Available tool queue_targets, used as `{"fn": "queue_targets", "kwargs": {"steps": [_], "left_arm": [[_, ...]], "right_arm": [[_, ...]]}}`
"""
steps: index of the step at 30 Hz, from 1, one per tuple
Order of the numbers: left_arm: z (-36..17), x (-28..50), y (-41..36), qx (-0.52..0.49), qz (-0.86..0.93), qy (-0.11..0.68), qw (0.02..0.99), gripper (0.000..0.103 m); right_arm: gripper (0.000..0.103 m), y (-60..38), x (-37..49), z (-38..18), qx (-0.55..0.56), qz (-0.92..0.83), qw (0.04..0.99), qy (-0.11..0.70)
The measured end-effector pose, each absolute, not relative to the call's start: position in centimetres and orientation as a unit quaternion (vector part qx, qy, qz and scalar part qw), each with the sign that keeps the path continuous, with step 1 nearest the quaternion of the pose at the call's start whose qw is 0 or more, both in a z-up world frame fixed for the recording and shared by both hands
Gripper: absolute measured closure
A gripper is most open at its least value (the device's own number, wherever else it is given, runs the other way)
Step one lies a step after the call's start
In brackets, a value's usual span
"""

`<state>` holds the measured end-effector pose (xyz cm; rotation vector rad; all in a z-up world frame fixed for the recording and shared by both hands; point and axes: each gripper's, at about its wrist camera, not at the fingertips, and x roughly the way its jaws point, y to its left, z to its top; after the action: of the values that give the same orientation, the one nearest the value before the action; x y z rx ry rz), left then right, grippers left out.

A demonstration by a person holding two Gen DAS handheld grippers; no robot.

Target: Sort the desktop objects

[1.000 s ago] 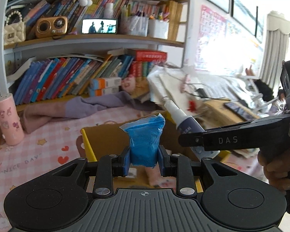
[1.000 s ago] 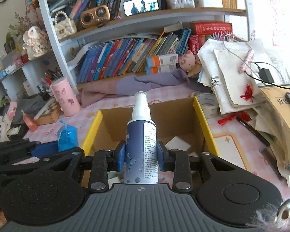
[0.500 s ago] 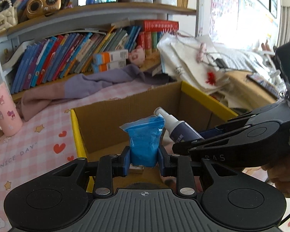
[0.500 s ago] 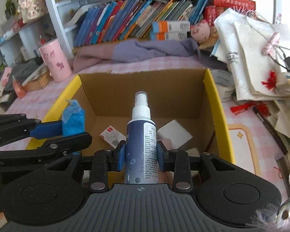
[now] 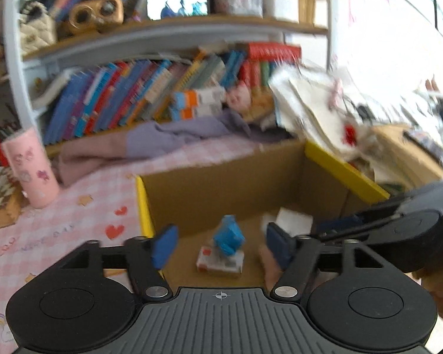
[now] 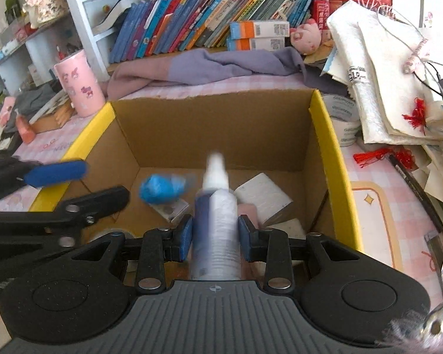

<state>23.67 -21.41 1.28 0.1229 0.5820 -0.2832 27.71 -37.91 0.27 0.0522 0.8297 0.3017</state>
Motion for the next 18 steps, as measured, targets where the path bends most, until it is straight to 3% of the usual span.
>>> {"fn": "queue_targets", "kwargs": {"steps": [3, 6, 13, 18], "left_arm": [[2.2, 23.2, -21.0, 0.047, -0.129, 0.272, 0.952, 0.029], [2.9, 22.5, -20.8, 0.045, -0.118, 0.265, 0.956, 0.028], [3.6, 19.7, -19.2, 0.021, -0.065, 0.260, 0.963, 0.017], [3.6, 17.7, -17.5, -0.013, -0.022, 0.268, 0.963, 0.016]], "right_arm": [[0.070, -38.1, 27.5, 1.0, 0.029, 0.147, 0.909, 0.388], [0.060, -38.0, 27.2, 1.9, 0.024, 0.149, 0.915, 0.373], [0.058, -37.7, 25.3, 3.6, 0.011, 0.163, 0.925, 0.344], [0.055, -37.1, 24.0, 4.1, 0.004, 0.175, 0.928, 0.328]]}}
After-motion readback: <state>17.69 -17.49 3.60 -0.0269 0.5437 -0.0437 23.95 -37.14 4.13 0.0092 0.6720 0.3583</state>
